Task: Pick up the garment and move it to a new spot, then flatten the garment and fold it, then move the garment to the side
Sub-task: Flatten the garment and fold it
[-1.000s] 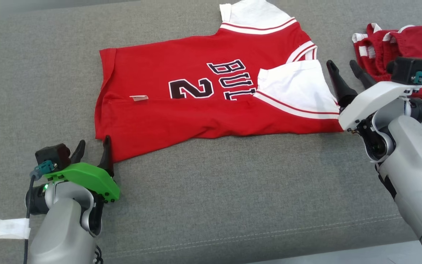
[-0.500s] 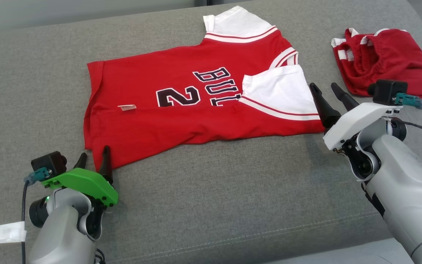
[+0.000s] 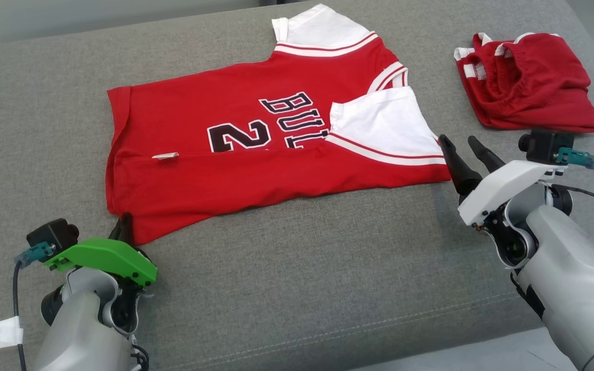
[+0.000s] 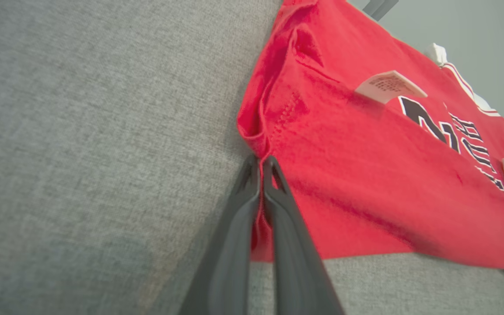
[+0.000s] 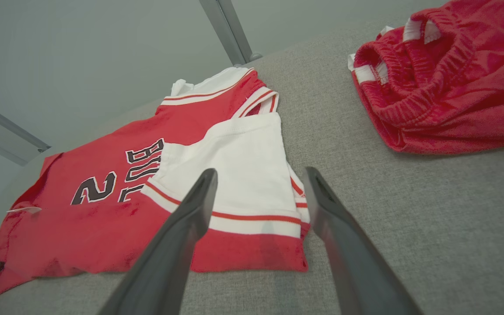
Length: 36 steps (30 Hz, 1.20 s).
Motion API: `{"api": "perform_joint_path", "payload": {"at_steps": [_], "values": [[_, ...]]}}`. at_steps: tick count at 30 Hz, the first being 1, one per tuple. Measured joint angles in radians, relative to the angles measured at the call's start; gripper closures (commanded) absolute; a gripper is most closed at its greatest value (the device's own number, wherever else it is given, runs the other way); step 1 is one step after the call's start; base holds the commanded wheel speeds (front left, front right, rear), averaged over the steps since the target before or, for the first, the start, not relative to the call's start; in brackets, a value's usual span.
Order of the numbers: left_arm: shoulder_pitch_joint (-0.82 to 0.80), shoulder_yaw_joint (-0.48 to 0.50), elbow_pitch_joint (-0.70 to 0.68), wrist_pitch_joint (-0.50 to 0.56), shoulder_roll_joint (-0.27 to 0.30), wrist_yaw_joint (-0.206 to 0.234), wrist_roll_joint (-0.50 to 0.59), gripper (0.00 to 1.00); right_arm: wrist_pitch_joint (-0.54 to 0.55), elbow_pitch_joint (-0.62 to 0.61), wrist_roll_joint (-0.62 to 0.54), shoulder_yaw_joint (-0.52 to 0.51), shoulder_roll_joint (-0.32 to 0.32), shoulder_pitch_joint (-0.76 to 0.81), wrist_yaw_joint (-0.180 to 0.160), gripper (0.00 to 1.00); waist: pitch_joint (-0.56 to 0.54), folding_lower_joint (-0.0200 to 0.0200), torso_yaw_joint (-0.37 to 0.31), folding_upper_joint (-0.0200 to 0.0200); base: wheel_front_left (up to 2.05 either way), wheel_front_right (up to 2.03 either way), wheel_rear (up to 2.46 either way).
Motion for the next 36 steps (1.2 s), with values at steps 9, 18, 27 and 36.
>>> {"api": "perform_joint_path", "payload": {"at_steps": [9,18,27,36], "values": [[-0.034,-0.016,-0.032,-0.035,-0.003,-0.010,-0.053,1.00,0.017,0.034,0.048,-0.007,0.001,0.021,0.000,0.00,0.018,0.0000,0.005,0.0000,0.00,0.00,0.00],[-0.033,-0.072,-0.065,-0.056,-0.003,-0.025,-0.105,1.00,0.036,0.091,0.117,-0.044,0.011,0.040,0.000,0.00,0.028,0.0000,0.032,0.0000,0.00,0.00,0.00],[-0.031,-0.133,-0.090,-0.066,-0.003,-0.026,-0.124,1.00,0.070,0.134,0.170,-0.062,0.033,0.042,0.000,0.00,0.039,0.0000,0.065,0.0000,0.00,0.00,0.00],[-0.029,-0.158,-0.095,-0.081,-0.003,-0.026,-0.129,1.00,0.069,0.129,0.167,-0.023,0.050,0.012,0.000,1.00,0.038,0.0000,0.071,0.0000,0.00,0.00,0.00]]}}
